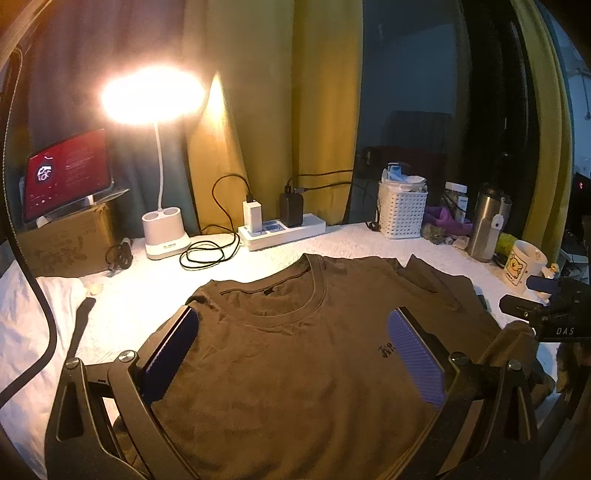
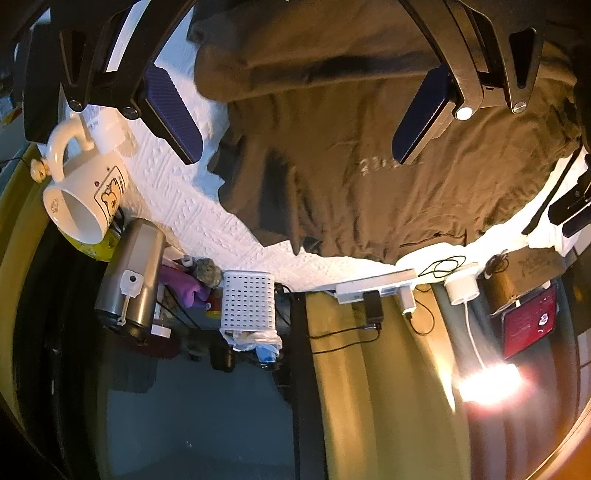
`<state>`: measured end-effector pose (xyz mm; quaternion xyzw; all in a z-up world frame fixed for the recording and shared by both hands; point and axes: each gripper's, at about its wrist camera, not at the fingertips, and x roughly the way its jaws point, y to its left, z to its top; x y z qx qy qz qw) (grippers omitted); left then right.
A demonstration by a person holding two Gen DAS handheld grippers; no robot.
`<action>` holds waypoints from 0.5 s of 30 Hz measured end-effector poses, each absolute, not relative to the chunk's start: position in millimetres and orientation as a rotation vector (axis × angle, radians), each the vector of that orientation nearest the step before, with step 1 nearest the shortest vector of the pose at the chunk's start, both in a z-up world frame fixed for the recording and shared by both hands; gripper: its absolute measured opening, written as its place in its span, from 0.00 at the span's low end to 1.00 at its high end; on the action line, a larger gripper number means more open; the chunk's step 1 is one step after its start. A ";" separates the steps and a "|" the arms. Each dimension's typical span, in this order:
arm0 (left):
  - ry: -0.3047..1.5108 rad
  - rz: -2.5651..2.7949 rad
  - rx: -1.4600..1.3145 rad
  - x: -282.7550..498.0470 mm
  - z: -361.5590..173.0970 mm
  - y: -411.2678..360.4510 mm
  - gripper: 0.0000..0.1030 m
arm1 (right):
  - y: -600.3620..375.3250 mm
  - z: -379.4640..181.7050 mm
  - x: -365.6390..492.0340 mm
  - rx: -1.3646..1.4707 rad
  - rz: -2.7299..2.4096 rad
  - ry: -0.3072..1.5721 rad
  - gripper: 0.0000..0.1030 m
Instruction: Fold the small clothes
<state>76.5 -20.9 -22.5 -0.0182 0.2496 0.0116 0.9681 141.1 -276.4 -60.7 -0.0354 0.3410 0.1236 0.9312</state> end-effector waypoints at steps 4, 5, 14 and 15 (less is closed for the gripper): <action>0.525 0.031 -0.037 93.8 -25.5 -25.5 0.98 | -282.1 -65.6 162.6 -0.071 0.258 0.724 1.00; 0.533 0.032 -0.037 97.8 -26.4 -27.0 0.98 | -283.2 -66.3 166.7 -0.071 0.262 0.726 1.00; 0.605 0.049 -0.039 129.9 -41.0 -38.4 0.98 | -296.6 -78.8 214.1 -0.069 0.294 0.754 1.00; 0.615 0.053 -0.037 132.7 -42.9 -38.9 0.98 | -298.5 -80.7 219.3 -0.069 0.296 0.759 1.00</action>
